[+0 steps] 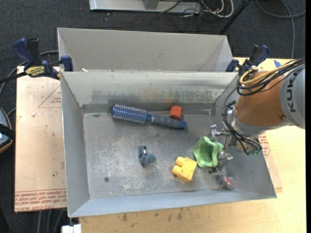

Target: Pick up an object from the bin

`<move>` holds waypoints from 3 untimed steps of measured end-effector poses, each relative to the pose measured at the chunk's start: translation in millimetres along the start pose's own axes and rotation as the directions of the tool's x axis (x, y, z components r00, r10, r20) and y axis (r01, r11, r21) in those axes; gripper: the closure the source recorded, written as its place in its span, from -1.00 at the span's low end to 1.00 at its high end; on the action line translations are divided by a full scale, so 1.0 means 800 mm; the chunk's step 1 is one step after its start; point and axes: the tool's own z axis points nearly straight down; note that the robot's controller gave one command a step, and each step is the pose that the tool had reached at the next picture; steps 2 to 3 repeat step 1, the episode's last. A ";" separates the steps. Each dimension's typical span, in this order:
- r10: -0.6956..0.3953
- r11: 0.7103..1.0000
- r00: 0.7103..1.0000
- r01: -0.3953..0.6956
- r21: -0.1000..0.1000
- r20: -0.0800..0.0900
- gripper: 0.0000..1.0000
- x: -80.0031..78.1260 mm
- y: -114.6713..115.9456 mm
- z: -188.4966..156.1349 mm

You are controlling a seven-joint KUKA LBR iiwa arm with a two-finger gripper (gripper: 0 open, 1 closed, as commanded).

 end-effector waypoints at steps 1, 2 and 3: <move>0.068 0.998 0.998 -0.068 0.000 0.002 1.00 0.026 0.048 -0.177; 0.068 0.998 0.998 -0.068 0.000 0.002 1.00 0.026 0.048 -0.177; 0.068 0.998 0.998 -0.068 0.000 0.002 1.00 0.026 0.048 -0.177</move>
Offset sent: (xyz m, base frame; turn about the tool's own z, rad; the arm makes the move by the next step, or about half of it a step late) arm -0.0336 0.0301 0.1368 0.0696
